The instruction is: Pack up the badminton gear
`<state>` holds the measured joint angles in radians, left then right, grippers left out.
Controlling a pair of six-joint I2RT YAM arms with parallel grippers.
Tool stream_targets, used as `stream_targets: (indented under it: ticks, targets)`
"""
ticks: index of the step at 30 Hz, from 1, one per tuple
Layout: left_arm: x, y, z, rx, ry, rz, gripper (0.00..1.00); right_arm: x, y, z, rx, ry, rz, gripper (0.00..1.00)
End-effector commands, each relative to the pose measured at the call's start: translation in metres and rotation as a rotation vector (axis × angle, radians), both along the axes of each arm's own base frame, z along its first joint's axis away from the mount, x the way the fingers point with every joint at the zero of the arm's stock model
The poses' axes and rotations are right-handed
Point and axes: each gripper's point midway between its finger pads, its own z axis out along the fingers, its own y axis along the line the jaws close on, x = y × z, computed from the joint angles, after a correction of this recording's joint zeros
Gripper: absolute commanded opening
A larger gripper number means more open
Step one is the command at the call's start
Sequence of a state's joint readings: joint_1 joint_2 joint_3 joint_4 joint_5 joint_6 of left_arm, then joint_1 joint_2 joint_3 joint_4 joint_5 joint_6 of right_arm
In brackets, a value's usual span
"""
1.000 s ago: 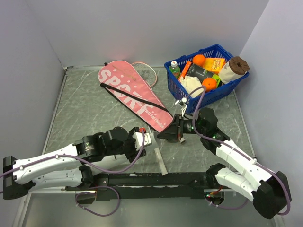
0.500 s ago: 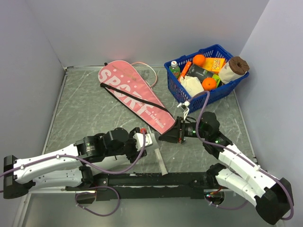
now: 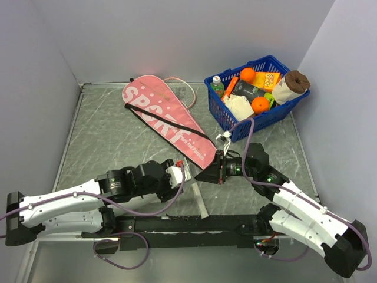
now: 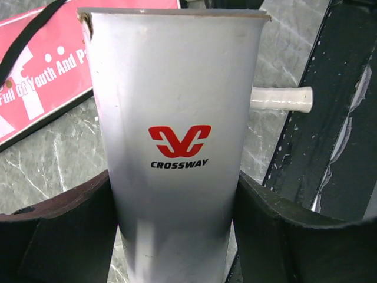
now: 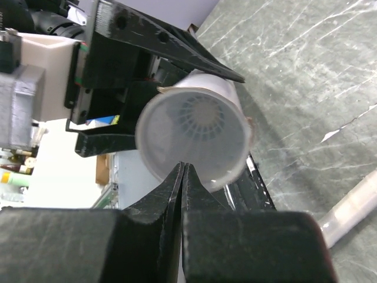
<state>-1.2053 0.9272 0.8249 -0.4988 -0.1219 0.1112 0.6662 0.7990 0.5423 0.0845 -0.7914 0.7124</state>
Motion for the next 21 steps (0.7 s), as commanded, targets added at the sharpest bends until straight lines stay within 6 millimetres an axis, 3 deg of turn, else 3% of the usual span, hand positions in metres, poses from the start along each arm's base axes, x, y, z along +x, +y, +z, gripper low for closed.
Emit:
stream_targets:
  ticks: [1,8,11,12,13,16,17,21]
  targets:
    - [0.035,-0.027,0.066,-0.241,-0.127,0.135,0.01,-0.036,0.002,0.017,0.026,0.002,0.152,0.02]
    - [0.048,-0.026,0.061,-0.215,-0.138,0.175,0.01,-0.04,0.005,0.03,0.052,-0.036,0.172,0.02]
    - [0.057,-0.023,0.059,-0.193,-0.16,0.205,0.01,-0.013,0.003,0.028,-0.018,-0.073,0.019,0.01]
    - [0.059,-0.021,0.058,-0.179,-0.166,0.214,0.01,-0.005,-0.004,0.013,-0.106,-0.027,-0.048,0.01]
    - [0.066,-0.017,0.057,-0.16,-0.182,0.242,0.01,0.022,-0.01,0.02,-0.144,-0.063,-0.207,0.0]
    - [0.089,-0.003,0.058,-0.132,-0.191,0.306,0.01,0.056,-0.043,0.019,-0.283,-0.069,-0.481,0.0]
    - [0.107,0.009,0.064,-0.141,-0.194,0.361,0.01,0.061,-0.051,0.022,-0.292,-0.081,-0.532,0.0]
    - [0.146,0.041,0.082,-0.152,-0.234,0.463,0.01,0.066,-0.069,0.041,-0.258,-0.134,-0.631,0.0]
